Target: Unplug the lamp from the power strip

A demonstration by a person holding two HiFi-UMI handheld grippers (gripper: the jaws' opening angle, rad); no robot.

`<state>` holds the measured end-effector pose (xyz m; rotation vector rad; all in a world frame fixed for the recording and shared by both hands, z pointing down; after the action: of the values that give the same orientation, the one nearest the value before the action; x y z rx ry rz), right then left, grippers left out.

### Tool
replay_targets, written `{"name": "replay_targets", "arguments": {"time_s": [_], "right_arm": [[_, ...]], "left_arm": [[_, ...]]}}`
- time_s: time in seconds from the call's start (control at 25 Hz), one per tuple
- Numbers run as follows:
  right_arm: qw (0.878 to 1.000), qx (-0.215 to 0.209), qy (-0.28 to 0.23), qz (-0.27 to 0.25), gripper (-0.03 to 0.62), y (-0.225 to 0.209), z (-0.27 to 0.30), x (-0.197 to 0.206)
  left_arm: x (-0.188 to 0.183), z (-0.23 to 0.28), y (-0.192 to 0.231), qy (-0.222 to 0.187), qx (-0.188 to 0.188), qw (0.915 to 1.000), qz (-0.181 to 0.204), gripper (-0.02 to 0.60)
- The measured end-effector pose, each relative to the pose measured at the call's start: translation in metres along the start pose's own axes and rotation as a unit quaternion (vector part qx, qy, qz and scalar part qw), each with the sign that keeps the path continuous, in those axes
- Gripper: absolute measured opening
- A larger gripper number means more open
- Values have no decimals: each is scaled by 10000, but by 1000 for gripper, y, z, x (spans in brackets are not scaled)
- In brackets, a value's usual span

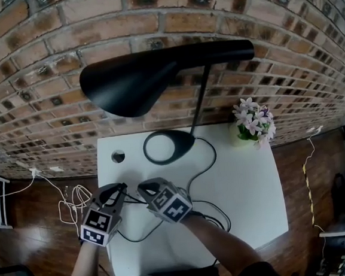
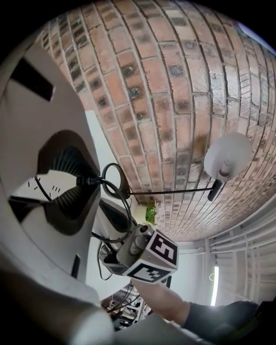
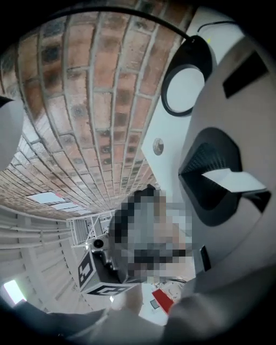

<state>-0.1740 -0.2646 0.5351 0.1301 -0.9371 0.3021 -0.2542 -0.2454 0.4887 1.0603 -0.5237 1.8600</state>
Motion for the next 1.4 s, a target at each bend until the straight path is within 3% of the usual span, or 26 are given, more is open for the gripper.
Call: {"name": "replay_targets", "arguments": {"time_s": [0.48, 0.88, 1.4], "right_arm": [[9972, 596, -457, 15, 3, -15, -42, -29], [9958, 737, -539, 103, 3, -29, -48, -35], [9972, 576, -478, 91, 3, -44, -38, -28]], "left_arm": [[-16, 8, 6, -198, -81, 9998, 26, 58], [-22, 31, 30, -303, -157, 9994, -108, 58], [-12, 75, 71, -338, -425, 9981, -280, 60]]}}
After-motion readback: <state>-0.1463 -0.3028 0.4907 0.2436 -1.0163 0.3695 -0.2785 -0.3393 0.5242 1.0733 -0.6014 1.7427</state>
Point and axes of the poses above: the fingertips, and each gripper's own axes: z forward along the fingers, y to its left, x out of its underside, the point moved 4 cm from there along -z, backward along the fingers, and after that the axes turned 10 degrees about -z, right-handed, at the moved point
